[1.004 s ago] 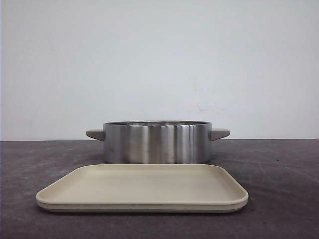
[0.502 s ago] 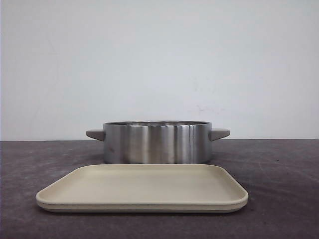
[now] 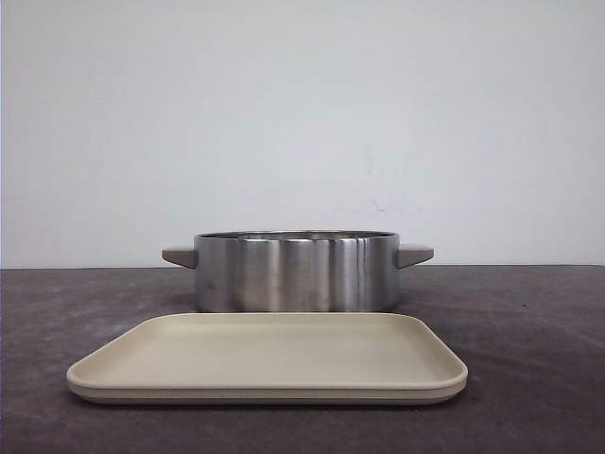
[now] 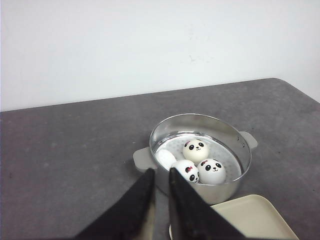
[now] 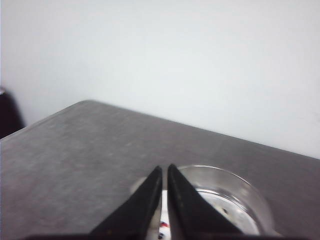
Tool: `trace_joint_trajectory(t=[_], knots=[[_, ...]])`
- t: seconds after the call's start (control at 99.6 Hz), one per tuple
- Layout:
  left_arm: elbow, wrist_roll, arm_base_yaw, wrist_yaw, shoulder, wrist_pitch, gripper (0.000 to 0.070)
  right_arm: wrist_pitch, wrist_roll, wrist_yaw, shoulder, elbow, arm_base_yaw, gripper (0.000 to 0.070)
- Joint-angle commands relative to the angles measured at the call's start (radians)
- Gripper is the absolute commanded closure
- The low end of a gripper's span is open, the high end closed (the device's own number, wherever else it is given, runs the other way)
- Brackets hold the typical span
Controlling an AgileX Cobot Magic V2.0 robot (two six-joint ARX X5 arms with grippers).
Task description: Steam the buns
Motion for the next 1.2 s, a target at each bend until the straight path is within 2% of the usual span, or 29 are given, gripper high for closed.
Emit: trace_joint_trajectory(t=[0.0, 0.08, 0.221, 0.341, 0.522, 0.683, 0.864, 0.984, 1.185], knots=[[0.008, 0.005, -0.004, -0.006, 0.005, 0.015, 0.07, 0.109, -0.042, -0.021, -0.081, -0.15, -0.014, 0.0691], [0.008, 0.005, -0.004, -0.006, 0.005, 0.015, 0.07, 0.169, -0.087, -0.055, -0.193, -0.294, -0.061, 0.0691], [0.008, 0.005, -0.004, -0.006, 0.005, 0.015, 0.07, 0.156, -0.149, -0.104, -0.379, -0.471, -0.182, 0.0691], [0.008, 0.005, -0.004, -0.006, 0.005, 0.016, 0.07, 0.139, -0.185, -0.178, -0.537, -0.584, -0.317, 0.0691], [0.008, 0.005, -0.004, -0.006, 0.005, 0.015, 0.07, 0.092, -0.189, -0.257, -0.732, -0.7, -0.542, 0.0691], [0.008, 0.005, -0.004, -0.006, 0.005, 0.015, 0.07, 0.05, -0.189, -0.286, -0.827, -0.768, -0.693, 0.0691], [0.008, 0.005, -0.004, -0.006, 0.005, 0.015, 0.07, -0.029, -0.185, -0.308, -0.871, -0.817, -0.757, 0.0691], [0.008, 0.005, -0.004, -0.006, 0.005, 0.015, 0.07, -0.031, -0.172, -0.311, -0.898, -0.863, -0.772, 0.0691], [0.008, 0.005, -0.004, -0.006, 0.005, 0.016, 0.07, -0.189, -0.146, -0.303, -0.947, -0.864, -0.798, 0.0691]])
